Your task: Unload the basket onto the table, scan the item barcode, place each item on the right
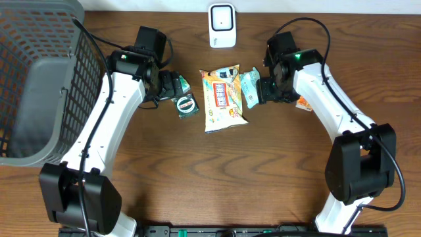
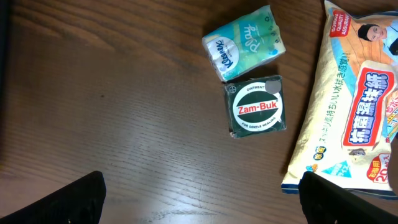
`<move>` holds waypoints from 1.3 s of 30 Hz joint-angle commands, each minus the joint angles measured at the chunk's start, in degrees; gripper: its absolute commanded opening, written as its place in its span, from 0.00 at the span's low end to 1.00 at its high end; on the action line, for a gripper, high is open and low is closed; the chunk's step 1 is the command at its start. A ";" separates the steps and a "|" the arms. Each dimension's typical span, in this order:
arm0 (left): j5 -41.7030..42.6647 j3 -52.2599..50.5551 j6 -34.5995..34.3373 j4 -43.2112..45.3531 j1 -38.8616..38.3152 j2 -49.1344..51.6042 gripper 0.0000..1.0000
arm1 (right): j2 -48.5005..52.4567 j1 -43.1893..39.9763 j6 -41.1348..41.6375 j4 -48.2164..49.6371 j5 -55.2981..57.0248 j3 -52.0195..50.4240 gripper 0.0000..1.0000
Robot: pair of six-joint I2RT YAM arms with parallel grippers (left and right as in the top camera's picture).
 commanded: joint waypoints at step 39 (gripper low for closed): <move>-0.66 0.48 0.31 -0.15 0.15 -0.02 0.98 | -10.84 0.83 0.22 0.55 2.78 0.04 0.93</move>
